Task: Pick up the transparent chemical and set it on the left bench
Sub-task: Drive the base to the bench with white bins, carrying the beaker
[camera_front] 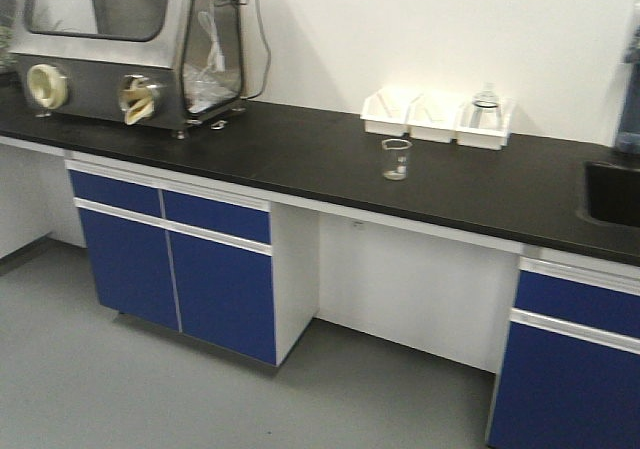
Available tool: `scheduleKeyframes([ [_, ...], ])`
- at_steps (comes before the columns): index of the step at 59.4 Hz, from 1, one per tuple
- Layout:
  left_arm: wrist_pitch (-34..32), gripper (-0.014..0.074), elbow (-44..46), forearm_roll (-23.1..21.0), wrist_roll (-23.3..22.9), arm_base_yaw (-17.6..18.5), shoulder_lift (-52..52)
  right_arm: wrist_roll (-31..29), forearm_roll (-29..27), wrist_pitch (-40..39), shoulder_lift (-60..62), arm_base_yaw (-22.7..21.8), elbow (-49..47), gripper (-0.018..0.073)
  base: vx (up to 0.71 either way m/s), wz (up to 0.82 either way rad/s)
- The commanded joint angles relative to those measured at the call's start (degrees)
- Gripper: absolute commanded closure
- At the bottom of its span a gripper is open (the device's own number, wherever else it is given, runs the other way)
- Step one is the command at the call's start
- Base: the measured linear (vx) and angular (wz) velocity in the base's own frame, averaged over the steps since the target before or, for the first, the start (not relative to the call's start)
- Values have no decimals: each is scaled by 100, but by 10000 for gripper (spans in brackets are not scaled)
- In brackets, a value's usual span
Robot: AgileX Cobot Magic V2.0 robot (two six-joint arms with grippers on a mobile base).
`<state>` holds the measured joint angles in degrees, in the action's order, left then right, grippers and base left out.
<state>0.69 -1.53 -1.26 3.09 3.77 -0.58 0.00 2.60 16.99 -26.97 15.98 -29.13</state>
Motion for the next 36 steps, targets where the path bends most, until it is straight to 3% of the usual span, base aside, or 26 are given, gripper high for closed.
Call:
scheduleKeyframes([
  [1,-449,600,-93,-4,-45,10,-110,-36,32,-462,-18,-9,-179,562,19,34],
  [36,-449,600,-93,-4,-45,10,-110,-36,32,-462,-18,-9,-179,562,29,13],
])
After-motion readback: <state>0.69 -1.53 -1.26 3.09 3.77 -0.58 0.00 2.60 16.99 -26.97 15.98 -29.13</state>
